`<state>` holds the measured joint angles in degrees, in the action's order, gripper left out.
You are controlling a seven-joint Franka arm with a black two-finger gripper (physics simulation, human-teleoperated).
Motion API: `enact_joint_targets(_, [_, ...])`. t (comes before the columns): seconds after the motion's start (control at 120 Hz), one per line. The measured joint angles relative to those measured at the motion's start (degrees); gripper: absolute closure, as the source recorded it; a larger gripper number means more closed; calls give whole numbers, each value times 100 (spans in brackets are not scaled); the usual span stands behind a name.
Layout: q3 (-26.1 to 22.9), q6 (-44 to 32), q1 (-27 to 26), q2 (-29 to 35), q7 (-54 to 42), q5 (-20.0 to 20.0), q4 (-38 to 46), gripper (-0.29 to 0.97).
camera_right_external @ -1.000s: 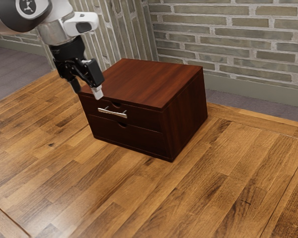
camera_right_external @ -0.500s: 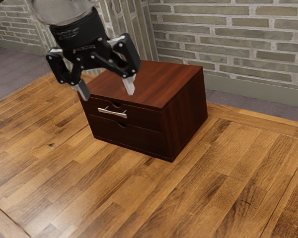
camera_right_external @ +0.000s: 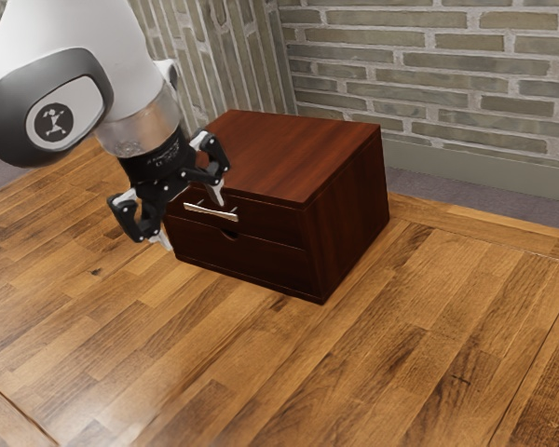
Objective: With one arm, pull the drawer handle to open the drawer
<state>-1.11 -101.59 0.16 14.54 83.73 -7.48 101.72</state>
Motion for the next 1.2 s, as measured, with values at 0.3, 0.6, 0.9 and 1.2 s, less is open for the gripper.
enact_joint_targets(0.3, [528, -633, 34, -69, 435, 79, 246, 7])
enact_joint_targets(0.6, [903, -820, 25, -232, 368, 117, 489, 8])
enact_joint_targets(0.9, [919, -1599, 13, -639, 319, 340, 469, 8])
enact_joint_targets(1.2, [1166, -2179, 67, -860, 310, 465, 419, 9])
